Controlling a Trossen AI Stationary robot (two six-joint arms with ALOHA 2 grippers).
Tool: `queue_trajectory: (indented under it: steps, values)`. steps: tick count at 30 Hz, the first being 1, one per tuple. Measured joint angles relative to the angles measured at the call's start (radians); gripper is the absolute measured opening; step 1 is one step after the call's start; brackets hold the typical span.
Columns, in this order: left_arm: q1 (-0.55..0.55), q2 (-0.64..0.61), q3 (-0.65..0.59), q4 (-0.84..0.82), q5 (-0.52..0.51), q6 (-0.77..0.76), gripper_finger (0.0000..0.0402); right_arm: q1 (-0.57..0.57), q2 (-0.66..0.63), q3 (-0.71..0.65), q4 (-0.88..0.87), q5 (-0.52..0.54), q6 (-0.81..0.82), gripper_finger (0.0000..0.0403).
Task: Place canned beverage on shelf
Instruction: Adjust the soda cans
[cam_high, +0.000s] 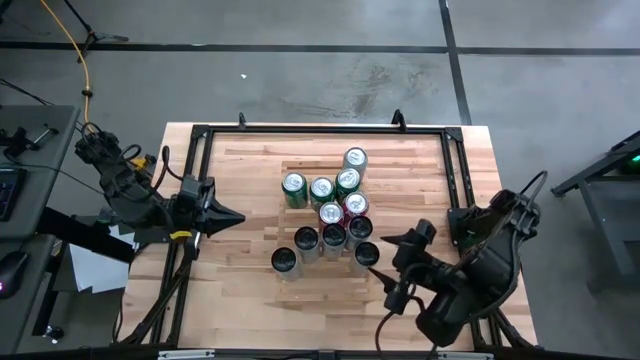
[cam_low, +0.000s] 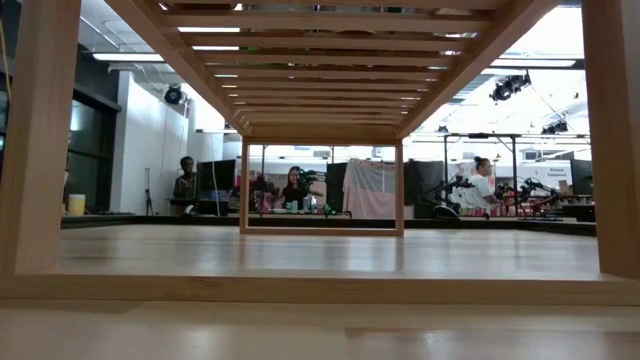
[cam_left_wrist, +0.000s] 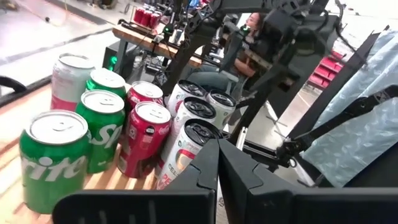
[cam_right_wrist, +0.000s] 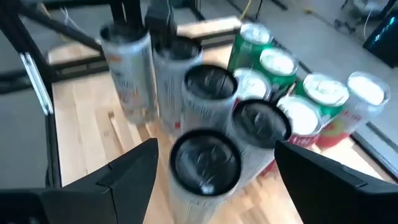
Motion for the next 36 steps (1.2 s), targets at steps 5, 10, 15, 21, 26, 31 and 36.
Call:
queue_trajectory:
  steps: [5,10,15,21,26,31,36]
  values:
    - [0.000,-0.016,0.000,0.053,-0.044,0.054,0.0017,0.010,-0.008,0.043,0.000,0.063,-0.026,0.0307]
    - [0.000,-0.019,0.000,0.193,-0.040,0.178,0.0085,0.011,-0.008,0.062,-0.001,0.065,-0.043,0.0307]
    - [0.000,-0.011,0.000,0.266,-0.038,0.270,0.0188,0.011,-0.008,0.062,-0.001,0.066,-0.040,0.0307]
    - [0.015,0.002,0.000,0.279,-0.046,0.244,0.0297,0.011,-0.008,0.062,0.000,0.082,0.005,0.0307]
    - [0.017,0.021,0.000,0.335,0.031,0.192,0.0345,0.011,-0.008,0.062,0.000,0.096,0.028,0.0307]
    - [-0.021,0.111,0.063,0.275,0.073,0.164,0.0353,0.011,-0.008,0.062,0.000,0.121,0.044,0.0307]
    - [-0.073,0.284,0.266,-0.054,0.031,0.174,0.0353,0.011,-0.008,0.062,0.000,0.127,0.047,0.0307]
